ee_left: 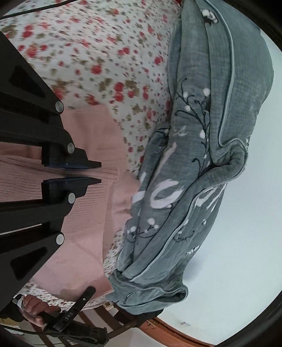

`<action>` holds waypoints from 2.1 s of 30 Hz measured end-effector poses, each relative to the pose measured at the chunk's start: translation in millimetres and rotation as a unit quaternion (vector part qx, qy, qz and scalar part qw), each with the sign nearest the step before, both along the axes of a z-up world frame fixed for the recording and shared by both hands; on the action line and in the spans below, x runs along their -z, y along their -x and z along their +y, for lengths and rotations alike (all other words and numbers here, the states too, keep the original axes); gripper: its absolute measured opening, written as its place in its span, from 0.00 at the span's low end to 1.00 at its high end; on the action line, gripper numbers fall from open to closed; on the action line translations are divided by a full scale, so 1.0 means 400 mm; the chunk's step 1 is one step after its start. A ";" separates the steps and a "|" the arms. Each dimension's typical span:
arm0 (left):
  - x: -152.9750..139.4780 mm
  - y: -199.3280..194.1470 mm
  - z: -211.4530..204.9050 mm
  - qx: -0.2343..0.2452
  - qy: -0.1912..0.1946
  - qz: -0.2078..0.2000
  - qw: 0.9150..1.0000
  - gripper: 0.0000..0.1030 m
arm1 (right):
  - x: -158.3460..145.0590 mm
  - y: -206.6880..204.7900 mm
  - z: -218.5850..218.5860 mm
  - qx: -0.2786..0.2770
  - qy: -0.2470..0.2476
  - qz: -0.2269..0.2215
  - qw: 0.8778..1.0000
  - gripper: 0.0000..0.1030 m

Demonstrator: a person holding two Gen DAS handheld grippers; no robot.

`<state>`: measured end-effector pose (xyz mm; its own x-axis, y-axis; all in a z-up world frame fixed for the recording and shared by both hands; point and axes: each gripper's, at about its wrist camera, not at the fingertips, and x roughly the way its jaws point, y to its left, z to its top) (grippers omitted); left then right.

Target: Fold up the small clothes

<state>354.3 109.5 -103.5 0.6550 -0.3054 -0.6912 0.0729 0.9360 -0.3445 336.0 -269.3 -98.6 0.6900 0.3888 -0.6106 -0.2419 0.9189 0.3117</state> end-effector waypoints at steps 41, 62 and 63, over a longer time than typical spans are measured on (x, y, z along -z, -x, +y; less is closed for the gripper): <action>0.114 -0.222 -0.127 0.077 -0.046 0.019 0.996 0.57 | 0.131 -0.224 0.101 -0.029 0.112 0.016 0.993 0.23; 0.113 -0.075 0.023 0.027 0.011 0.073 0.997 0.63 | 0.086 -0.107 -0.015 0.032 0.097 0.042 0.994 0.54; 0.109 -0.038 0.042 0.021 0.020 0.070 0.997 0.67 | 0.080 -0.080 -0.030 0.036 0.090 0.043 0.994 0.57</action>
